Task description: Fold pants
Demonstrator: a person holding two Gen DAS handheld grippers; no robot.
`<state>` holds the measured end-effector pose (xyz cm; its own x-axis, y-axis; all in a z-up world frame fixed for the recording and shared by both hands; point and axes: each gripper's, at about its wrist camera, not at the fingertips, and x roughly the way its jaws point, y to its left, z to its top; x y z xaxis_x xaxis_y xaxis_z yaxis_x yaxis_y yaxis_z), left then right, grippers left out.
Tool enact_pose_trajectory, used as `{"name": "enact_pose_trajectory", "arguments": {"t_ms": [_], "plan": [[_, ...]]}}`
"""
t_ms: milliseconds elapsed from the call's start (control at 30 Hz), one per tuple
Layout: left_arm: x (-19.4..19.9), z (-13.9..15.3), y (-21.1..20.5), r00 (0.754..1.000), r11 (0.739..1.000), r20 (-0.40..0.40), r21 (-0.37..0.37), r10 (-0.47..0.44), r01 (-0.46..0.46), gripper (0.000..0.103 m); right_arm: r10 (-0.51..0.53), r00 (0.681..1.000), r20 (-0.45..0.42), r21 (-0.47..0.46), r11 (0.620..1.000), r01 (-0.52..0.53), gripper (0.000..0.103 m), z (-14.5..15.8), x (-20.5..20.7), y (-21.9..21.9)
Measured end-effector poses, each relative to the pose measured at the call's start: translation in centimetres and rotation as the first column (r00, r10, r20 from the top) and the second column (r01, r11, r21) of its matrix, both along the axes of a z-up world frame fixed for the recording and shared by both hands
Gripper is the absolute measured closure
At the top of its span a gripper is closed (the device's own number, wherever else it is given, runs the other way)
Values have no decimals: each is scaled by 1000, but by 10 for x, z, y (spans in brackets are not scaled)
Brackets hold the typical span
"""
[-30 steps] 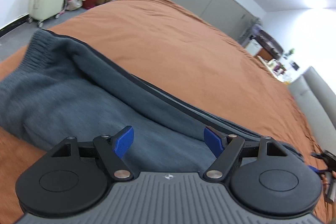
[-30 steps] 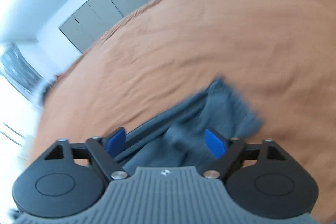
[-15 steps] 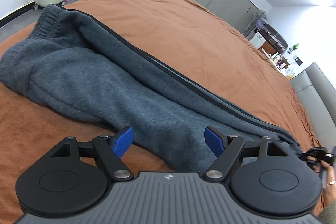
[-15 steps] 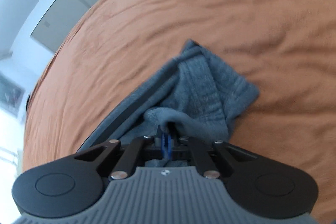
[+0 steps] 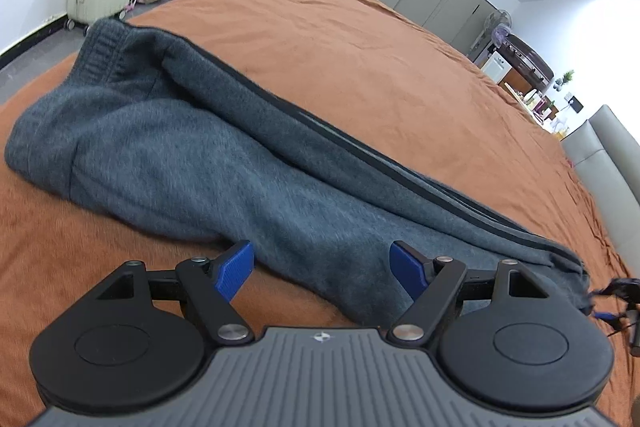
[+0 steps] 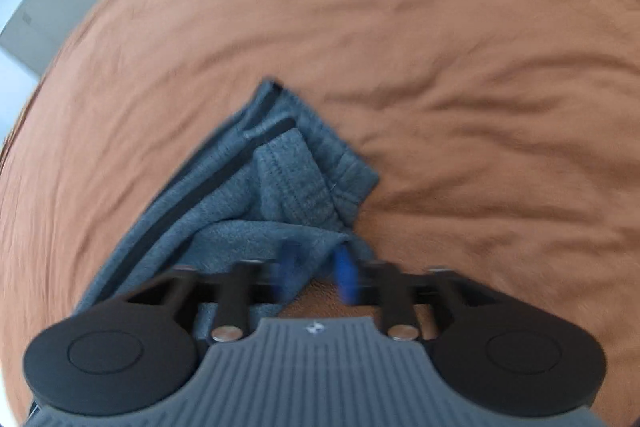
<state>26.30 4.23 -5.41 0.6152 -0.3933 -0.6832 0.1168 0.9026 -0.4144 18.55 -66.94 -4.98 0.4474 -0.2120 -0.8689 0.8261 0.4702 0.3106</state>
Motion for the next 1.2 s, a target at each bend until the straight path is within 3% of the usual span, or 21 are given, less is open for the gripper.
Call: {"name": "enact_pose_trajectory", "arguments": {"t_ms": [33,67,100,167,267,300,400,467,533,667,733,800,867,900,933,1000,1133,1167,1200], "plan": [[6,0,0,1000,1000,11,9,-5,5,13,-9,1000,-5,-55,998,9,10,7,-2,16],[10,2,-2,1000,1000,21,18,-2,2,13,6,1000,-10,-128,992,-8,6,18,0,34],[17,3,-3,1000,1000,31,21,0,0,13,28,1000,-6,-184,982,-29,8,26,-2,48],[32,6,-9,998,1000,53,-10,-18,18,13,110,986,123,-215,973,-82,11,43,-2,74],[59,7,-32,995,987,45,-132,-86,91,9,176,941,289,-65,984,-164,14,50,17,87],[69,4,-44,992,976,23,-174,-126,128,9,225,921,319,1,971,-238,23,46,33,91],[93,-11,-85,974,945,-56,-261,-220,198,9,247,922,299,185,933,-309,36,19,81,97],[102,-19,-109,965,950,-107,-230,-239,209,9,238,936,257,267,914,-306,39,-1,104,100],[111,-27,-124,959,954,-145,-210,-244,211,9,231,936,265,299,903,-308,39,-17,119,99],[132,-40,-131,955,959,-222,-248,-196,139,9,209,954,213,318,909,-270,39,-26,141,97],[145,-48,-132,950,967,-270,-239,-155,90,9,231,955,187,297,913,-279,52,-21,148,101],[156,-57,-134,940,974,-319,-221,-119,48,11,252,956,147,272,919,-284,91,-22,152,103],[162,-63,-133,938,974,-333,-226,-93,16,15,266,954,141,262,919,-295,93,-20,156,102],[162,-63,-132,945,973,-317,-232,-76,0,22,264,953,149,261,919,-296,95,-18,156,101],[162,-61,-131,956,973,-288,-232,-55,-14,39,261,950,169,251,921,-298,95,-15,156,99],[166,-54,-131,975,976,-218,-216,-35,-13,51,240,948,208,235,929,-286,96,-12,158,95],[169,-47,-123,989,979,-148,-197,22,-51,49,207,946,248,216,940,-263,96,-19,172,90],[169,-47,-122,986,982,-164,-174,40,-69,48,208,951,230,204,945,-256,88,-19,177,87],[168,-48,-120,982,982,-184,-172,43,-75,48,192,961,200,231,944,-237,70,-28,182,84]]}}
